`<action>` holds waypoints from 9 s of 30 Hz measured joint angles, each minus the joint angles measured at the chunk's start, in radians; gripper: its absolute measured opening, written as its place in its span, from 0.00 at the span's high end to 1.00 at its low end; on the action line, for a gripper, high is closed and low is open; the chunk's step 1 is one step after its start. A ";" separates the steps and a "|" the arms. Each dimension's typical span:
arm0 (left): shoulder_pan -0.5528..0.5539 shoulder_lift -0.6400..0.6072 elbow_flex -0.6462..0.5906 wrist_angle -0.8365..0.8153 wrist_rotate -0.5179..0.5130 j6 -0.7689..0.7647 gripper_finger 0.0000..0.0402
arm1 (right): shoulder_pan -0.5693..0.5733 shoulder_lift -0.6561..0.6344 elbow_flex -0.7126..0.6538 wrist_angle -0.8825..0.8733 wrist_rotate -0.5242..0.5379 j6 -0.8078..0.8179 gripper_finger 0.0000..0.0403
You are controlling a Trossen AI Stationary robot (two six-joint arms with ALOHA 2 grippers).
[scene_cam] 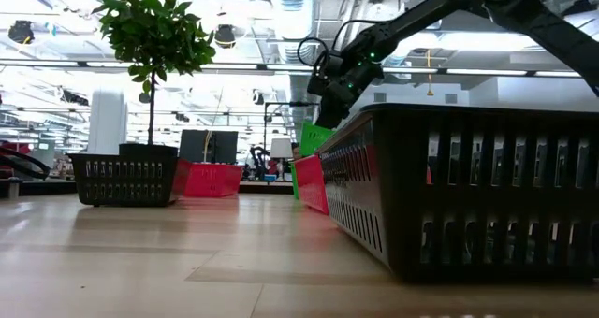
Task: Stack baskets by color
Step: Stack the bottom green bin on the stacked green bins, then stack the bottom red bin on the top right red bin, then stack the top right black bin on the top left black bin
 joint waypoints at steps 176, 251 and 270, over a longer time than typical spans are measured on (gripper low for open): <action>0.001 -0.061 0.000 -0.135 -0.072 0.094 0.33 | -0.032 -0.845 -0.808 0.224 0.389 1.144 0.97; 0.001 -0.061 0.000 -0.138 -0.146 0.053 0.33 | -0.162 -0.744 -0.808 0.026 0.363 1.158 0.57; 0.001 -0.061 0.000 -0.190 -0.120 0.079 0.33 | 0.424 -0.909 -1.072 -0.339 0.544 1.734 0.56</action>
